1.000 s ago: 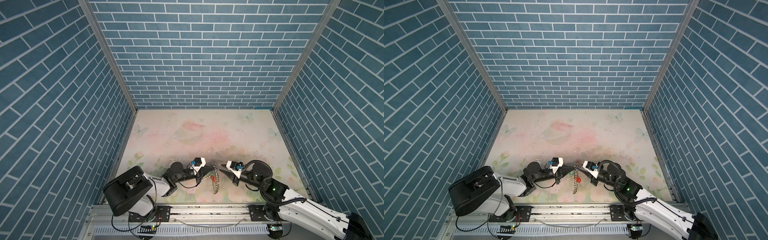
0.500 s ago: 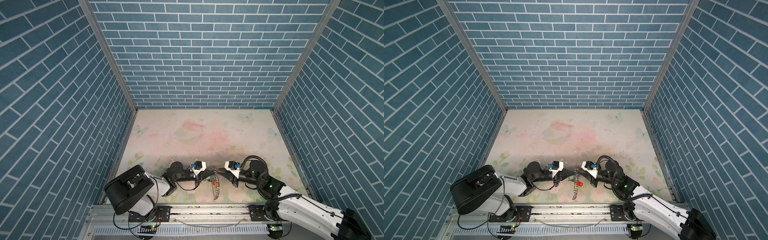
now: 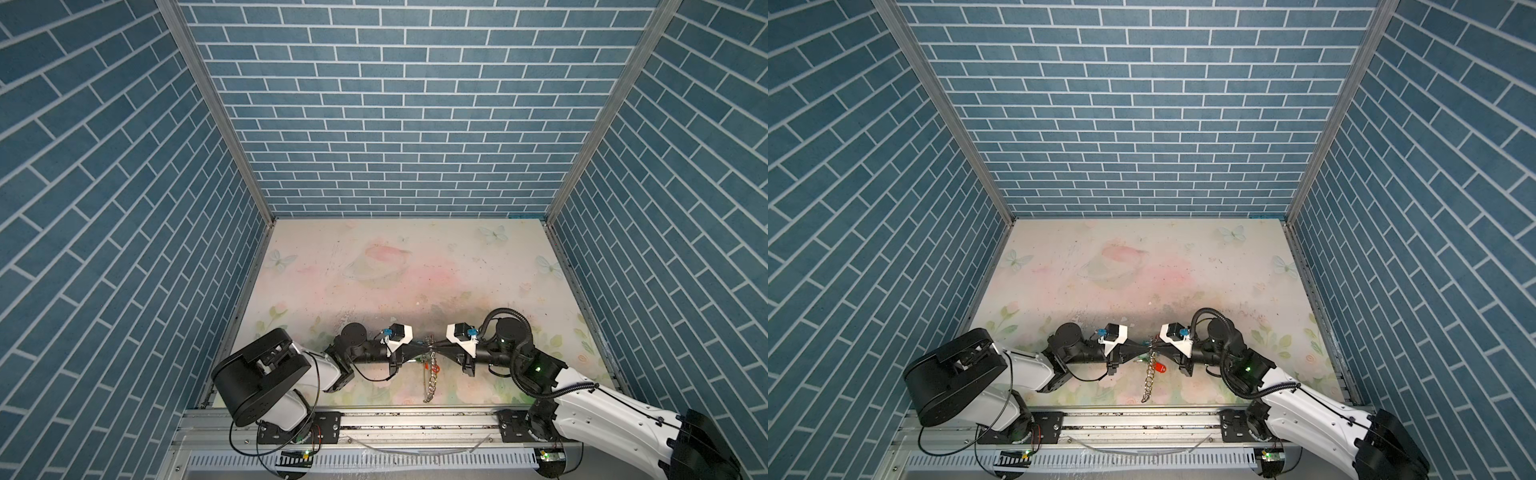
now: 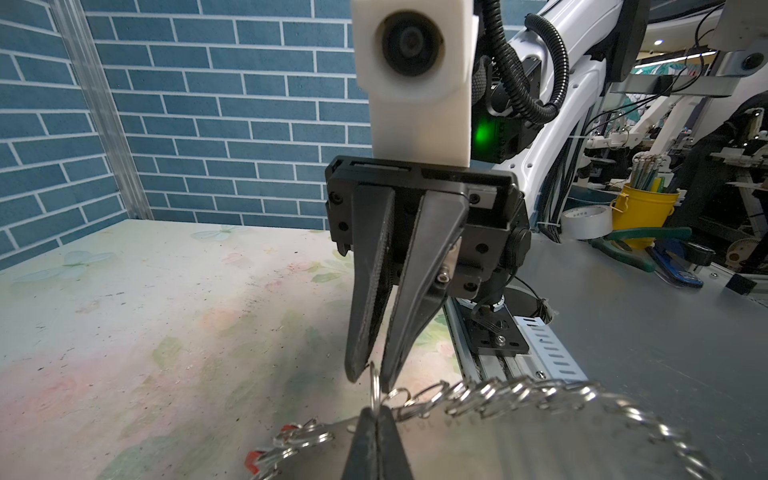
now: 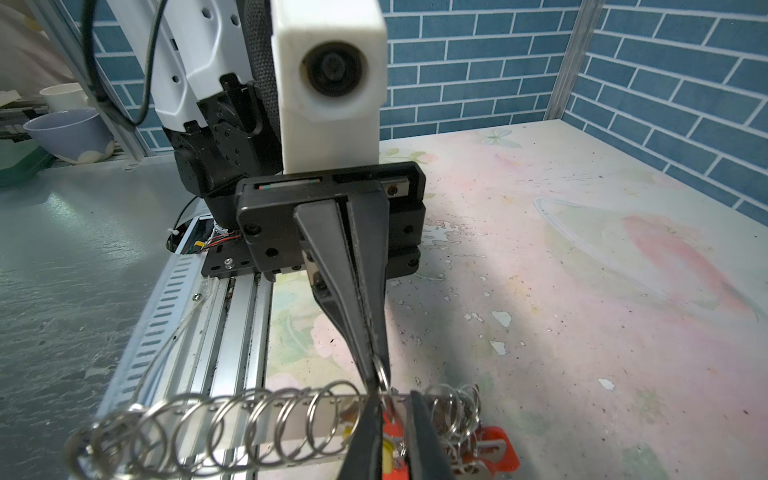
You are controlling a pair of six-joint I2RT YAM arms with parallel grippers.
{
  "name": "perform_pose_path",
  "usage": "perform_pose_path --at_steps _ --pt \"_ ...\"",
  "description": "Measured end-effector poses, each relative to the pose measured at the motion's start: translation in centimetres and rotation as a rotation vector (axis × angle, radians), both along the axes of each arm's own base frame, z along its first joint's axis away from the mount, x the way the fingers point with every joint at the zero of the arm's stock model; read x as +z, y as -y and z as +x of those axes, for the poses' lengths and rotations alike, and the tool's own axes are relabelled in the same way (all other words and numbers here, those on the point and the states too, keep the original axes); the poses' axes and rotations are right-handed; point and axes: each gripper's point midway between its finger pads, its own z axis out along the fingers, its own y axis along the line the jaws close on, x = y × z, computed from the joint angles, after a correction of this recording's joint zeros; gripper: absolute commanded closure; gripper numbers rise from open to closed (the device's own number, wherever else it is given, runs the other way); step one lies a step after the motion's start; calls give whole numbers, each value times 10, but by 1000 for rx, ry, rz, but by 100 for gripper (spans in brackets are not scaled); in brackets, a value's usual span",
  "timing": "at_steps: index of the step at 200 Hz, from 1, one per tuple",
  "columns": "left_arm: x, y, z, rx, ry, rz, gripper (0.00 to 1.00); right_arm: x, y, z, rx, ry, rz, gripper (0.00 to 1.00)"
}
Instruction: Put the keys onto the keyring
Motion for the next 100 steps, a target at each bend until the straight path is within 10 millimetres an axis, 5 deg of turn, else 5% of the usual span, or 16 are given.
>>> perform_pose_path --at_steps 57,100 --pt "-5 0 0 -7 -10 10 100 -2 -3 -1 23 -35 -37 100" --pt "-5 -2 8 31 5 14 77 2 -4 3 15 -68 -129 100"
